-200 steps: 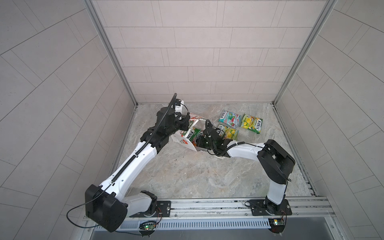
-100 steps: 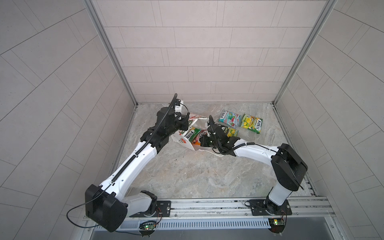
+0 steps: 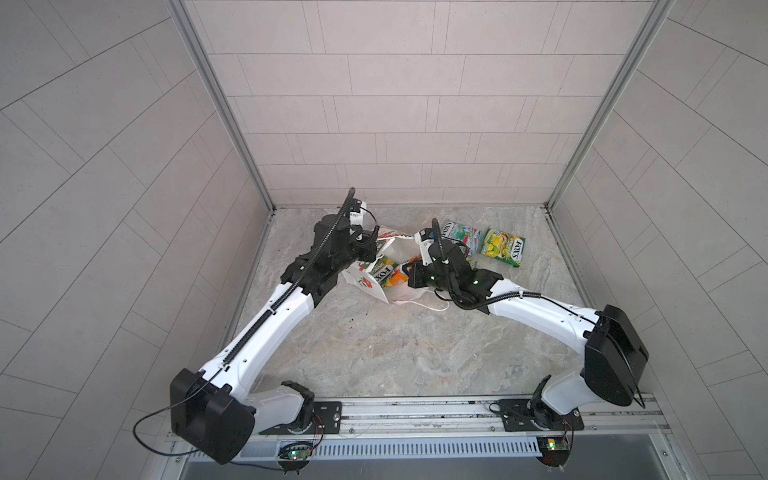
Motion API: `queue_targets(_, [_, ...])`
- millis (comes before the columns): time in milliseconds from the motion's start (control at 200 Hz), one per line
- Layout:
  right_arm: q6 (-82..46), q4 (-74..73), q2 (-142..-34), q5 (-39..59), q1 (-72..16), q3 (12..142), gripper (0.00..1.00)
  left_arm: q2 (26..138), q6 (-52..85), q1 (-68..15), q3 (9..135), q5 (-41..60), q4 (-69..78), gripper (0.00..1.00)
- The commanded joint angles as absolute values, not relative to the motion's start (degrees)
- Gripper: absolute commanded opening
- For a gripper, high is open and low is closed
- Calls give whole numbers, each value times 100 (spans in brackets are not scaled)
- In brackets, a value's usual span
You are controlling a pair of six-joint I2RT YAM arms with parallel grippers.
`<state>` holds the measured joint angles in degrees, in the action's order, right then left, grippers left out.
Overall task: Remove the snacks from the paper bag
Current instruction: 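Lift the orange packet out of the bag with the right gripper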
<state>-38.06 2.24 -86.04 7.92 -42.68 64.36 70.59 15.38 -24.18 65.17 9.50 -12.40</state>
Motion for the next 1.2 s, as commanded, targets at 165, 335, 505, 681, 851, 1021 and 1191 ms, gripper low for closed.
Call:
queue_targets(165, [-3351, 460, -8069, 860, -4247, 6953, 0, 7039, 1447, -2417, 6501, 816, -1291, 0])
queue_targets(335, [-3039, 861, -7674, 827, -4248, 7199, 0, 7016, 1424, -2417, 6497, 795, -1308, 0])
queue_targets(505, [-2829, 1145, -7239, 836, -4232, 7301, 0, 7030, 1422, -2417, 6503, 783, -1301, 0])
queue_targets(681, [-2577, 1551, -6797, 715, -4098, 7350, 0, 7029, 1424, -2416, 6513, 786, -1329, 0])
queue_targets(851, [-2471, 2095, -6439, 790, -3505, 7342, 0, 7029, 1426, -2417, 6528, 799, -1336, 0])
queue_targets(1021, [-2404, 2463, -6141, 1107, -2601, 7116, 0, 7030, 1435, -2417, 6525, 811, -1336, 0])
queue_targets(1191, [-2138, 2916, -6109, 1355, -1653, 6894, 0, 7027, 1424, -2417, 6526, 805, -1337, 0])
